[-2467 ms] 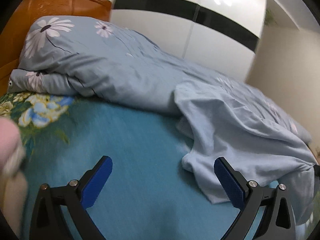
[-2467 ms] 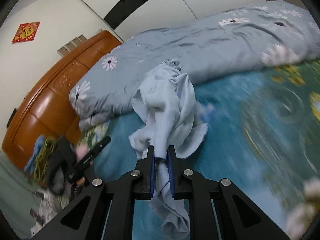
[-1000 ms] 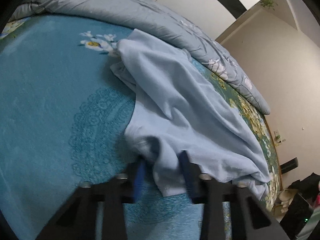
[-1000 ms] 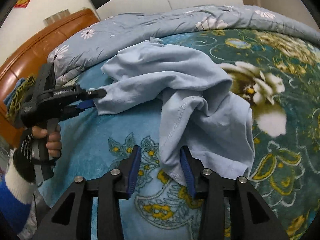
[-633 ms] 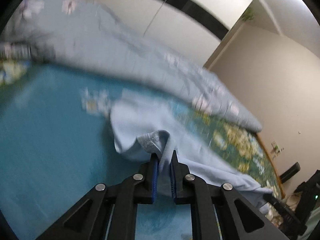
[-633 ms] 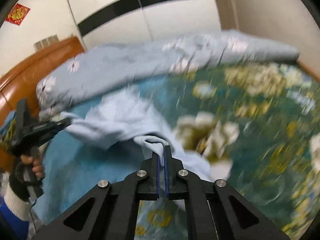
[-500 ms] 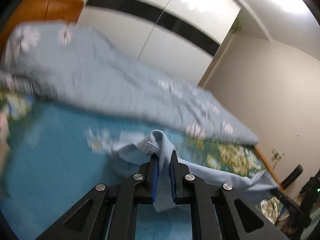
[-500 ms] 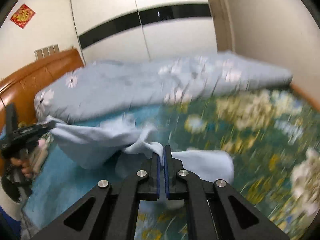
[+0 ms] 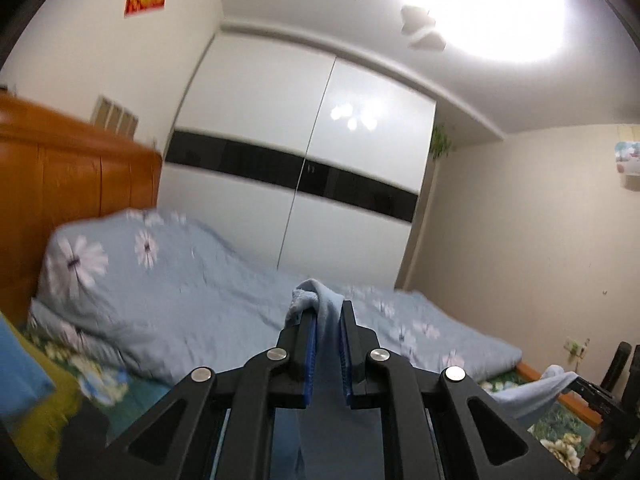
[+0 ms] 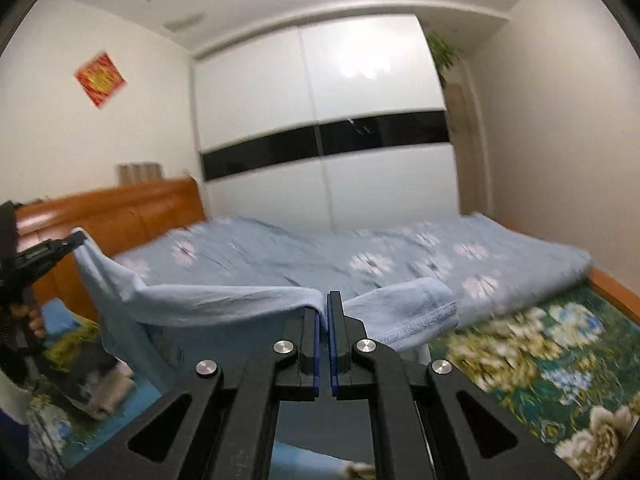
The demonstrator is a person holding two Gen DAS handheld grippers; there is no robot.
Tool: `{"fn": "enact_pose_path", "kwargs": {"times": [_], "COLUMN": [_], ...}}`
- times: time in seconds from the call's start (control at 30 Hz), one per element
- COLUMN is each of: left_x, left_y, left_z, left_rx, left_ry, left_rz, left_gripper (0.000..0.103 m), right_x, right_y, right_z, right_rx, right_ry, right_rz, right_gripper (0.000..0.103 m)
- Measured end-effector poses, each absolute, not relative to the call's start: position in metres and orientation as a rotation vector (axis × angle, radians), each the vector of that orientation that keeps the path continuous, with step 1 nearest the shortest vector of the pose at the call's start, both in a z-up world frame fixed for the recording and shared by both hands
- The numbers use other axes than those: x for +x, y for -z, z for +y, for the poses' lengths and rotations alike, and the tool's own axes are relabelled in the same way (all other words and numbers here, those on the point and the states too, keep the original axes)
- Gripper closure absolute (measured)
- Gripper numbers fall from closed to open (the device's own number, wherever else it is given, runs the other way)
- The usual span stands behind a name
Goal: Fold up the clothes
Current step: 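Grasp the shirt with the left gripper while the right gripper lifts its edge, then lower the shirt onto the blanket and open both grippers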
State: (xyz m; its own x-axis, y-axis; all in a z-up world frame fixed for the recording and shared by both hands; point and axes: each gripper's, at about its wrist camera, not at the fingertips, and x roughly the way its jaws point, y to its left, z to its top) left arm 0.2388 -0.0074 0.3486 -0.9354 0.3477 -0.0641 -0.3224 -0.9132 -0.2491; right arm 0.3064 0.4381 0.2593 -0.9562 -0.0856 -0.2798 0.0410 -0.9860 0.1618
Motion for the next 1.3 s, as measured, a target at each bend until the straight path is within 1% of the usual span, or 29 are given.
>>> {"fn": "enact_pose_path", "kwargs": {"times": [0.1, 0.17, 0.27, 0.37, 0.47, 0.63, 0.77, 0.83, 0.9, 1.0, 1.07, 1.1, 1.13, 1.2, 1.23, 1.27, 1.3], "left_x": [0.249, 0.246, 0.23, 0.205, 0.183, 0.169, 0.198, 0.198, 0.194, 0.189, 0.189, 0.191, 0.195, 0.204, 0.209, 0.214, 0.219], "left_y": [-0.367, -0.37, -0.349, -0.3, -0.241, -0.148, -0.101, -0.083, -0.069, -0.06, -0.06, -0.061, -0.061, -0.066, -0.069, -0.071, -0.074], "left_z": [-0.014, -0.011, 0.01, 0.041, 0.071, 0.123, 0.165, 0.177, 0.183, 0.178, 0.169, 0.164, 0.16, 0.147, 0.14, 0.133, 0.123], "left_rx": [-0.1, -0.109, -0.205, -0.377, -0.553, -0.795, -0.905, -0.967, -1.018, -1.066, -1.089, -1.098, -1.099, -1.07, -1.054, -1.038, -1.025], "left_ry": [-2.775, -2.764, -2.73, -2.674, -2.585, -2.44, -2.368, -2.357, -2.346, -2.342, -2.334, -2.321, -2.308, -2.324, -2.333, -2.343, -2.374], "left_rz": [-0.308, -0.288, -0.232, -0.196, -0.223, -0.249, -0.239, -0.223, -0.213, -0.216, -0.224, -0.23, -0.229, -0.193, -0.174, -0.155, -0.138], "left_gripper": [0.092, 0.092, 0.092, 0.092, 0.092, 0.092, 0.092, 0.092, 0.091, 0.085, 0.069, 0.053, 0.041, 0.037, 0.035, 0.03, 0.028], "right_x": [0.311, 0.314, 0.318, 0.315, 0.311, 0.304, 0.298, 0.295, 0.294, 0.29, 0.288, 0.287, 0.287, 0.292, 0.296, 0.299, 0.304], "right_y": [-0.266, -0.271, -0.278, -0.244, -0.204, -0.137, -0.084, -0.057, -0.043, -0.033, -0.03, -0.031, -0.033, -0.041, -0.046, -0.05, -0.055], "right_z": [0.436, 0.434, 0.431, 0.451, 0.473, 0.51, 0.54, 0.555, 0.56, 0.558, 0.555, 0.553, 0.552, 0.546, 0.544, 0.543, 0.54], "right_rx": [0.397, 0.366, 0.319, 0.449, 0.607, 0.882, 1.11, 1.227, 1.295, 1.357, 1.379, 1.385, 1.389, 1.39, 1.385, 1.376, 1.357], "right_ry": [3.018, 3.006, 2.988, 3.023, 3.057, 3.092, 3.098, 3.093, 3.075, 3.066, 3.059, 3.054, 3.048, 3.046, 3.054, 3.07, 3.096], "right_rz": [-0.249, -0.256, -0.266, -0.325, -0.393, -0.508, -0.603, -0.651, -0.673, -0.632, -0.593, -0.573, -0.553, -0.499, -0.474, -0.45, -0.418], "right_gripper": [0.1, 0.1, 0.1, 0.1, 0.1, 0.1, 0.1, 0.1, 0.1, 0.099, 0.099, 0.099, 0.098, 0.097, 0.093, 0.088, 0.075]}}
